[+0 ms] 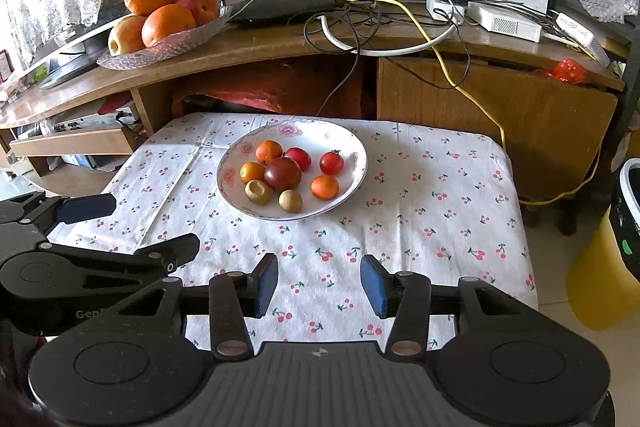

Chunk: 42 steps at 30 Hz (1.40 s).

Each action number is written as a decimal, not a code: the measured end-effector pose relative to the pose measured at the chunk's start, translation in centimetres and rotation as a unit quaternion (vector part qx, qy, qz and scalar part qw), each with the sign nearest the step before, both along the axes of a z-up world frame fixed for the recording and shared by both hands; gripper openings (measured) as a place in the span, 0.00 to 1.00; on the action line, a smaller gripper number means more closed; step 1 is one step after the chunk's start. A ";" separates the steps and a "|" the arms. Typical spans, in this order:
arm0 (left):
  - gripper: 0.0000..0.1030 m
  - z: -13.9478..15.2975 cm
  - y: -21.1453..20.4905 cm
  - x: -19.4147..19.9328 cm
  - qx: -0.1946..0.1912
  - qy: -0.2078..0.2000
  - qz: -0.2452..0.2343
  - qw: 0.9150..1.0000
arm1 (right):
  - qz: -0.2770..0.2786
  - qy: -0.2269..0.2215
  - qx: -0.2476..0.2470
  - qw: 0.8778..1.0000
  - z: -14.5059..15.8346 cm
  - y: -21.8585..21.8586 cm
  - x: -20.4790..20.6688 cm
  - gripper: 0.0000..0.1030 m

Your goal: Organize fruits

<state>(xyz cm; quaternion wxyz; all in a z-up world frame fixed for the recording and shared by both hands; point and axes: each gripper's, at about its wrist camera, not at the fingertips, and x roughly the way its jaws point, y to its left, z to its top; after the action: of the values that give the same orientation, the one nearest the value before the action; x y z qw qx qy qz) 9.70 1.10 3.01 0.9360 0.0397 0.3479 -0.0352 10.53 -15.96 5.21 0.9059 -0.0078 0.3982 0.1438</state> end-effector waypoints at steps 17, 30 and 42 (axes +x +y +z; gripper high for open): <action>0.97 0.0 0.0 -3.0 -0.004 0.013 0.013 1.000 | 0.003 -0.003 0.009 1.000 0.4 -0.1 -3.2 0.40; 0.97 -0.2 -0.7 -4.6 0.012 0.026 0.010 1.000 | 0.004 0.002 0.010 1.000 0.2 0.1 -4.8 0.40; 0.97 -0.4 -0.4 -5.1 -0.004 0.036 0.020 0.999 | 0.003 0.008 0.003 1.000 -0.2 0.3 -5.4 0.41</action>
<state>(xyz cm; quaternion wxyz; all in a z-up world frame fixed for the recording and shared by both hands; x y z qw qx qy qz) 4.58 0.68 2.60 0.9237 0.0281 0.3815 -0.0191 5.08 -15.62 5.06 0.9021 -0.0049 0.4054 0.1481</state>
